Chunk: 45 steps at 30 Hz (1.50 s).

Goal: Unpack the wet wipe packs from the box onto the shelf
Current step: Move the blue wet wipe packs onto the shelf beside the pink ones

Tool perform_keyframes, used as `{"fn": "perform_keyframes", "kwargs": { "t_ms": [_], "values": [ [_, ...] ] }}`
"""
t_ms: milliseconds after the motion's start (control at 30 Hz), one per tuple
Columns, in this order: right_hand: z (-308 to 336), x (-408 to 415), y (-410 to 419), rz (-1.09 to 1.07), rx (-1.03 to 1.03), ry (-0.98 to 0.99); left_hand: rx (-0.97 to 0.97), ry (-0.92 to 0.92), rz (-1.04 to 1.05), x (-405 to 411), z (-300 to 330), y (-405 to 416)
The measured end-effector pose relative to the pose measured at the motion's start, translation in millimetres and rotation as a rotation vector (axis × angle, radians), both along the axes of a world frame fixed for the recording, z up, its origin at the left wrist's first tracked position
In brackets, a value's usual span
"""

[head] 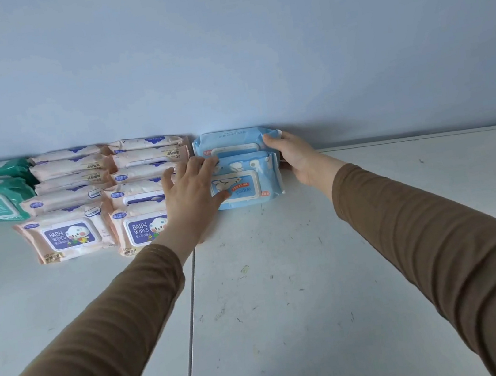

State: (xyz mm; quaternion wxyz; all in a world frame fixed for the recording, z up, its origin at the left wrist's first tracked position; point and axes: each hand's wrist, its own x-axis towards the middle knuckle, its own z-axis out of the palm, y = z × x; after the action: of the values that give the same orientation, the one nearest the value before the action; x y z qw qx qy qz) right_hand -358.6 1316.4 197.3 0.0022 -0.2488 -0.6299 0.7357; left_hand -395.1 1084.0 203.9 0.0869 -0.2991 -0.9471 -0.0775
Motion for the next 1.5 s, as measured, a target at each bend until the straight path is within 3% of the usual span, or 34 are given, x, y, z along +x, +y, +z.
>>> {"fn": "perform_keyframes", "kwargs": {
  "t_ms": [367,500,800,1133,1333,1500],
  "values": [
    [13.1,-5.1,-15.3,-0.057,0.021,-0.103,-0.124,-0.034,-0.061,-5.0,12.8,3.2],
    [-0.4,-0.8,-23.9,-0.075,0.202,-0.116,-0.064,-0.113,-0.047,-4.9,13.5,2.5],
    [-7.6,-7.8,-8.9,-0.035,0.303,-0.097,0.047,-0.068,-0.080,-0.5,10.9,8.5],
    [-8.5,-12.2,-11.9,-0.050,0.342,-0.102,-0.022,-0.119,-0.005,-4.9,8.1,15.3],
    [5.8,1.5,-17.2,-0.128,0.190,-0.121,-0.015,-0.062,0.000,6.2,7.7,8.6],
    [8.4,41.0,-16.5,-0.179,0.450,-0.109,0.005,-0.038,0.005,21.2,10.6,5.5]
  ]
}}
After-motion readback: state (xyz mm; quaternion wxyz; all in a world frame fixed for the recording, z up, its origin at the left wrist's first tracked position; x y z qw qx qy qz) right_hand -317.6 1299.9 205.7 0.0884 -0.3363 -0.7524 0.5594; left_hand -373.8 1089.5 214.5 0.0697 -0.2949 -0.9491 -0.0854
